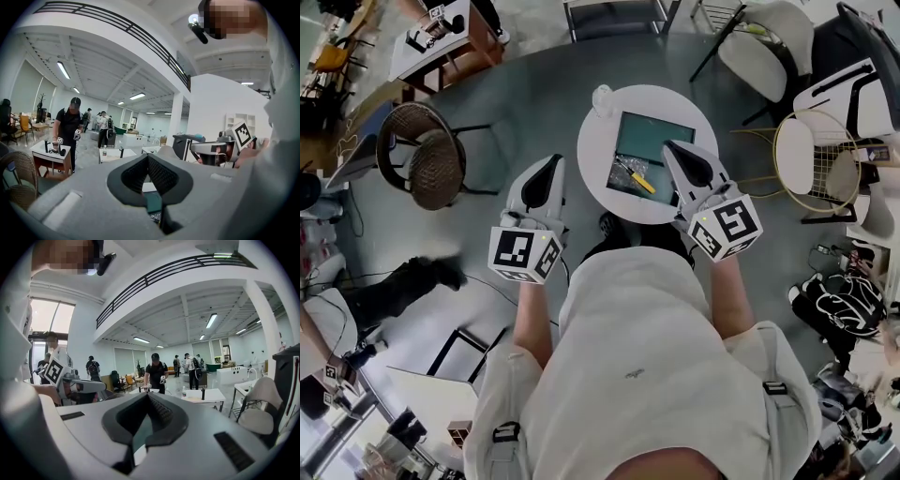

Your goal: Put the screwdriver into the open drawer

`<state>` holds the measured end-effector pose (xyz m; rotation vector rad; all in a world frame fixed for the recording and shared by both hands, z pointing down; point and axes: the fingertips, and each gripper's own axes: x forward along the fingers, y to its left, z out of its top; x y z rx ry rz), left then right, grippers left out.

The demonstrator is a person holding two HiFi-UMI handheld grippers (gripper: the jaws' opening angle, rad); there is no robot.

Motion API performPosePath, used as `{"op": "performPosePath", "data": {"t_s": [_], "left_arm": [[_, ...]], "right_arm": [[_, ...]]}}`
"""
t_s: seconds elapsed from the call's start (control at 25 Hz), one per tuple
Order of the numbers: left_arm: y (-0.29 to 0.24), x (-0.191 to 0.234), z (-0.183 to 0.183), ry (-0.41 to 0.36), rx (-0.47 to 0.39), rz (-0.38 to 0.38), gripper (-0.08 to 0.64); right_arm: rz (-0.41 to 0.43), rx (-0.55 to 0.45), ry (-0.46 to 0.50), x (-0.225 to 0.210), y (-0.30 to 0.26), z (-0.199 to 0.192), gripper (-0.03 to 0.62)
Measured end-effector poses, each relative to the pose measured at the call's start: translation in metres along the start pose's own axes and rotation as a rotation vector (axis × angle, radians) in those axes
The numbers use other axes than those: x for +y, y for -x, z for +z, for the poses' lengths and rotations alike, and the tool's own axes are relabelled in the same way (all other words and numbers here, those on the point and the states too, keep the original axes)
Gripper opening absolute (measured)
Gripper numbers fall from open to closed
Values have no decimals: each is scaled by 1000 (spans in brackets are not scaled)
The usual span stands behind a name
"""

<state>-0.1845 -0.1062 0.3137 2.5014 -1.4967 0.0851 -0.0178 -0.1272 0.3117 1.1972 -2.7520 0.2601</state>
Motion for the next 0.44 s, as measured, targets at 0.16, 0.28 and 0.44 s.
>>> {"op": "performPosePath", "data": {"t_s": [0.16,0.28,0.44], "left_arm": [[-2,1,1,0,1,-2,9],[-2,1,2,1,-1,-4,9],[-1,0,1,0,-2,-7,9]], "right_arm": [[-6,6,-2,-1,-1,1,5],[-7,5,-2,0,-1,1,5],[0,12,8,2,0,0,5]]}}
